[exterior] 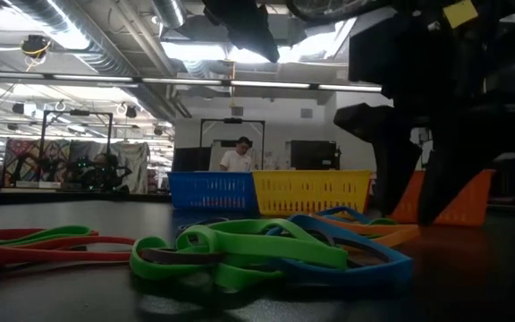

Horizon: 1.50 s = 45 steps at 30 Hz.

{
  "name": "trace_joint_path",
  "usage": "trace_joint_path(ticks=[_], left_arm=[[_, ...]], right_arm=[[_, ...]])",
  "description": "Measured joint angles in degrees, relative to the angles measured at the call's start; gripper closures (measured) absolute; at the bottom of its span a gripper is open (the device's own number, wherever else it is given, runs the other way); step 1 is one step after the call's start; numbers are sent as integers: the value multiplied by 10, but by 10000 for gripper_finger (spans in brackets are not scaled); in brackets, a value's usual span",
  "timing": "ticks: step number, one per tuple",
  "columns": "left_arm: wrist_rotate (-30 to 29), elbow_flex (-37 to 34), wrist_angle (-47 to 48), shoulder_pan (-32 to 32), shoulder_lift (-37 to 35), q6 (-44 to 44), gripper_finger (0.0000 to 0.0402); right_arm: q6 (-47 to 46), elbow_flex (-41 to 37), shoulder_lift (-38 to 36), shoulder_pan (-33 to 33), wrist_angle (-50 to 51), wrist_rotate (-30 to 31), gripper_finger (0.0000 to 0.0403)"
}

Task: Sort rubber bands into baskets
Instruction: Put the orange rubber band into the left blue basket

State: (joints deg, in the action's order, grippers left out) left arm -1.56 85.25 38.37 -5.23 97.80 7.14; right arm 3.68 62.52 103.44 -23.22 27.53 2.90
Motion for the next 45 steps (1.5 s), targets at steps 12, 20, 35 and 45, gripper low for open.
trace_joint_path(ticks=[12,20,35,45], left_arm=[[0,0,0,0,0,-8,265],[0,0,0,0,0,-8,265],[0,0,93,0,-51,-9,265],[-2,0,100,0,-133,-13,265]], right_arm=[[-4,-19,12,0,-25,-9,249],[-4,-19,12,0,-25,-12,326],[-19,51,15,5,74,-7,397],[65,224,14,50,249,19,400]])
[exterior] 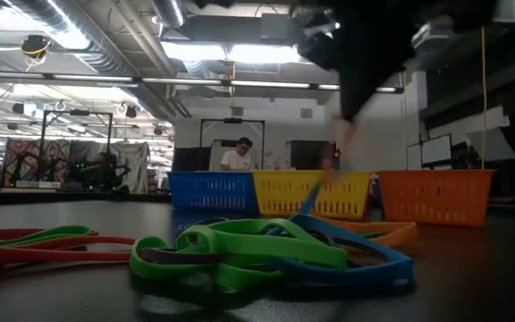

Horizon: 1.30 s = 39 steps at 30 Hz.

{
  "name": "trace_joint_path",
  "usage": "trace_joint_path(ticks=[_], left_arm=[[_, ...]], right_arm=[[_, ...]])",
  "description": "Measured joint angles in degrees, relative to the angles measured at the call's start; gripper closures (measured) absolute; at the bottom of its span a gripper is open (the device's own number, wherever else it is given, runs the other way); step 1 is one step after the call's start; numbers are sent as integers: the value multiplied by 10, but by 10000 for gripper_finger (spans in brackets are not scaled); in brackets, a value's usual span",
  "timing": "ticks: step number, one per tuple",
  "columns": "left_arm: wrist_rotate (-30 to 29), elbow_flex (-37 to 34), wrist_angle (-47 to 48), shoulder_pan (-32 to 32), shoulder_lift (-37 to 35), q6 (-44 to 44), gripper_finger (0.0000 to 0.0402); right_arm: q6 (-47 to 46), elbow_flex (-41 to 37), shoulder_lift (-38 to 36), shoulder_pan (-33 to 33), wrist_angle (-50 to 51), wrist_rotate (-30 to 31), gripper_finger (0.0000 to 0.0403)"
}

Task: Sort rubber bands into baskets
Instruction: Put the orange rubber band into the left blue basket, then put the blue rubber band into the transparent orange basket

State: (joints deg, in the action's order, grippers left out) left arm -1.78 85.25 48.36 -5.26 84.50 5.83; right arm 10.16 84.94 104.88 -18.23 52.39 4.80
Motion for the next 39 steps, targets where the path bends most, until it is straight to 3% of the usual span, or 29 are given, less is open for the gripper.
trace_joint_path(ticks=[7,13,29,32,39], left_arm=[[0,0,75,0,-51,-44,265],[0,0,166,0,-73,-103,265],[0,-6,186,-15,-56,-146,265],[0,-6,181,-20,-56,-148,265],[0,-6,173,-20,-53,-145,265]], right_arm=[[95,83,-1,44,-6,38,401],[159,96,-1,99,-78,56,402],[187,96,87,259,-180,32,397],[187,96,102,268,-192,31,377],[188,96,115,269,-194,55,288]])
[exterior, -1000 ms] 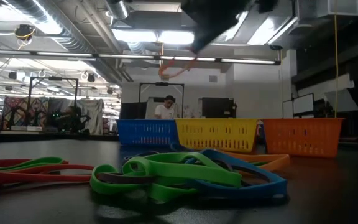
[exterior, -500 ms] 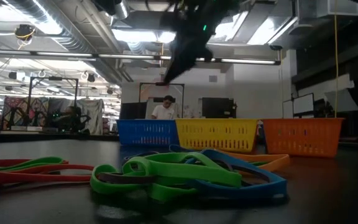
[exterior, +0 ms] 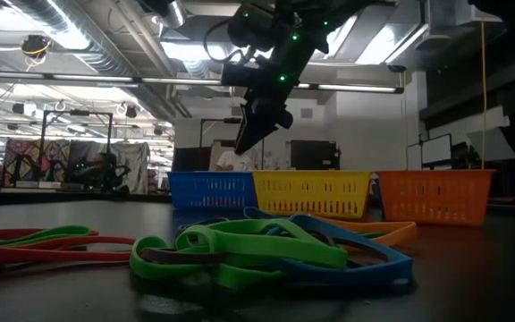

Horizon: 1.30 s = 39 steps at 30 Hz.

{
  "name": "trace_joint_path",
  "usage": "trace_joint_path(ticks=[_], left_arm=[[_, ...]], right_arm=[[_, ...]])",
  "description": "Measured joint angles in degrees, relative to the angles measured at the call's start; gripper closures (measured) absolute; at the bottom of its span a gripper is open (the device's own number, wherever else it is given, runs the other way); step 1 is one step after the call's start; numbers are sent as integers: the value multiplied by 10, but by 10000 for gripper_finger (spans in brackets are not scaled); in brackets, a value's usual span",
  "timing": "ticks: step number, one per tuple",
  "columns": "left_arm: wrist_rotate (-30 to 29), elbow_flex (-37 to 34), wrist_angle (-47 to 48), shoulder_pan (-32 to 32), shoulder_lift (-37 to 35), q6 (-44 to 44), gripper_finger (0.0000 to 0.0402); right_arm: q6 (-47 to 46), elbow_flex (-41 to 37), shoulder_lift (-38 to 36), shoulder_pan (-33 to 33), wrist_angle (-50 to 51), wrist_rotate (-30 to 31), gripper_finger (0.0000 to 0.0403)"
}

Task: Sort rubber bands into baskets
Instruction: Put the blue rubber band into the transparent orange basket

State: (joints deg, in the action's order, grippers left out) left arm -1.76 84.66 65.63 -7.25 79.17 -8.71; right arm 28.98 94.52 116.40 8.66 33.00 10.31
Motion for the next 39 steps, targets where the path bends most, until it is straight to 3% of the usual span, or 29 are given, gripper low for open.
trace_joint_path(ticks=[5,10,15,24,29,34,39], left_arm=[[0,0,-43,0,8,24,265],[0,0,-54,0,29,55,265],[0,0,-86,4,71,113,265],[3,0,-188,4,199,254,265],[8,-1,-193,5,280,297,265],[126,-1,-213,28,321,296,265],[182,-1,-248,54,343,295,265]], right_arm=[[5,0,-17,0,33,32,258],[2,0,-73,0,124,70,259],[-33,0,-146,0,214,65,260],[-143,0,-231,-1,325,-46,260],[-176,0,-249,-1,353,-89,260],[-188,0,-250,-1,363,-90,260],[-187,0,-250,-1,359,-90,260]])
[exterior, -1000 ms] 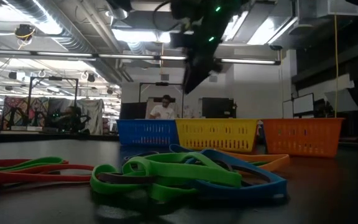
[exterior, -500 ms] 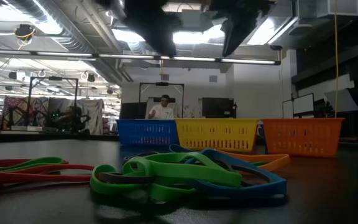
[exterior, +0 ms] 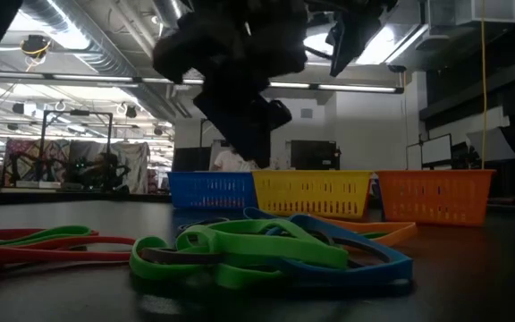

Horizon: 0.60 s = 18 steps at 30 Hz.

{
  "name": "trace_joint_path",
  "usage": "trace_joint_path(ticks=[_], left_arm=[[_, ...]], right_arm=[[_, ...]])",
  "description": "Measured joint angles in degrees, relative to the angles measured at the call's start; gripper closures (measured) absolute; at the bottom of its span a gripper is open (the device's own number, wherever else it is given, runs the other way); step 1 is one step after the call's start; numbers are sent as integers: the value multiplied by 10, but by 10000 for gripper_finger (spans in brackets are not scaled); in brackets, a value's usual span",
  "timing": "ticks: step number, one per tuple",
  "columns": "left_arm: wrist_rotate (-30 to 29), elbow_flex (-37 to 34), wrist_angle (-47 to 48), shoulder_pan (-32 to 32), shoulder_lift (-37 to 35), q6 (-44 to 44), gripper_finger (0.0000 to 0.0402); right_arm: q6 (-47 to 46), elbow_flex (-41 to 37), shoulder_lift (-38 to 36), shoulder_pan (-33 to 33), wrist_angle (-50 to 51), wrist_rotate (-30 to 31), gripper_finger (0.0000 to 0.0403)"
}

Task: Sort rubber bands into baskets
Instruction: Put the blue rubber band into the transparent orange basket

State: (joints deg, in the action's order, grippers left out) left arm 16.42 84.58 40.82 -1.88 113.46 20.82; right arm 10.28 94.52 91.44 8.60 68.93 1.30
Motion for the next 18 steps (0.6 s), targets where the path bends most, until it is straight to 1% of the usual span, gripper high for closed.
trace_joint_path(ticks=[4,14,16,18], left_arm=[[3,0,-33,11,9,-1,265],[-5,0,-38,13,65,-28,265],[-15,0,-40,10,73,-29,265],[-42,1,-42,6,82,-30,265]], right_arm=[[0,0,0,0,0,0,260],[4,0,0,0,-1,1,260],[4,0,0,0,-2,0,260],[4,0,0,0,-2,0,260]])
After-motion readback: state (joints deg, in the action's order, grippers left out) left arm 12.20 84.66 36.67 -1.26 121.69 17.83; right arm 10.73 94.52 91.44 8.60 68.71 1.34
